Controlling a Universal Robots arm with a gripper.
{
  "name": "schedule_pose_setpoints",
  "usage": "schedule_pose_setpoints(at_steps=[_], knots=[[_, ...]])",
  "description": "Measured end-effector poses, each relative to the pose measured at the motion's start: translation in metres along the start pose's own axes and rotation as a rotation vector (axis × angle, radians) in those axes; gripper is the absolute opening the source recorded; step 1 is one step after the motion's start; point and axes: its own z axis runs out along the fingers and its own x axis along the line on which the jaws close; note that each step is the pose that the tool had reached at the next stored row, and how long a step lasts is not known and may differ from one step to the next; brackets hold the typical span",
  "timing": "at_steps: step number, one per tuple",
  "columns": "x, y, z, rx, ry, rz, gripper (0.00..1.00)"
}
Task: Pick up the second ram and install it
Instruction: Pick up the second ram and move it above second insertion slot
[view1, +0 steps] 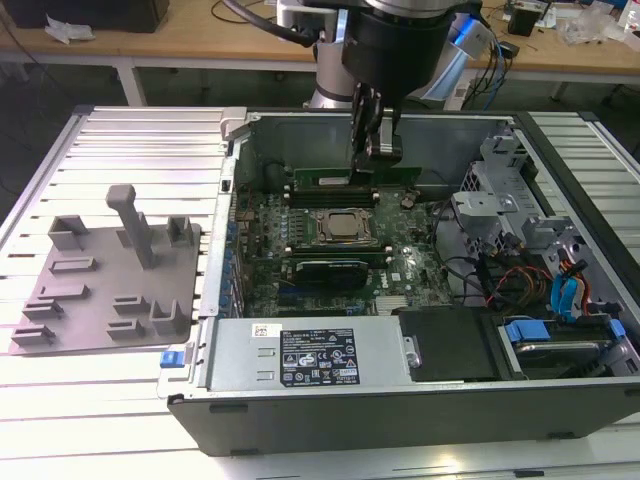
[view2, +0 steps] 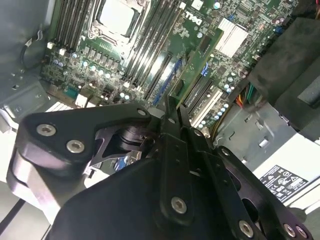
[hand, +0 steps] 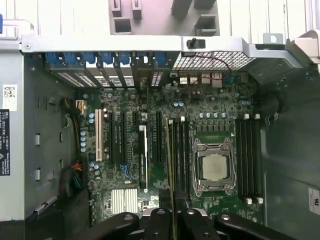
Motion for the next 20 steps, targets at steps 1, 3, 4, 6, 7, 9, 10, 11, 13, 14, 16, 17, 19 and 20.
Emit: schedule_pose_setpoints(at_steps=[1, 3, 4, 6, 7, 9, 10, 11, 13, 14, 16, 17, 19, 20], knots=[[-0.0002, -0.0008, 0.0019, 0.0000, 0.0001, 0.000, 0.11], [-0.0006, -0.0022, 0.0051, 0.0000, 0.0000, 0.000, 0.11], [-0.0008, -0.0028, 0.0063, 0.0000, 0.0000, 0.000, 0.11], [-0.0011, -0.0037, 0.0084, 0.0000, 0.0000, 0.000, 0.11], [-0.0012, -0.0040, 0.0092, 0.0000, -0.0001, 0.000, 0.11], [-0.0015, -0.0049, 0.0114, 0.0000, 0.0000, 0.000, 0.11], [-0.0016, -0.0052, 0.0120, 0.0000, 0.0000, 0.000, 0.11], [-0.0017, -0.0054, 0.0125, 0.0000, 0.0000, 0.000, 0.11], [-0.0019, -0.0062, 0.0148, 0.0000, 0.0000, 0.000, 0.11], [-0.0020, -0.0067, 0.0163, 0.0000, -0.0001, 0.000, 0.11], [-0.0020, -0.0072, 0.0177, 0.0000, 0.0000, 0.000, 0.11], [-0.0020, -0.0076, 0.0189, 0.0000, 0.0001, 0.000, 0.11], [-0.0021, -0.0081, 0.0206, 0.0000, 0.0000, 0.000, 0.11], [-0.0021, -0.0083, 0.0209, 0.0000, 0.0001, 0.000, 0.11]])
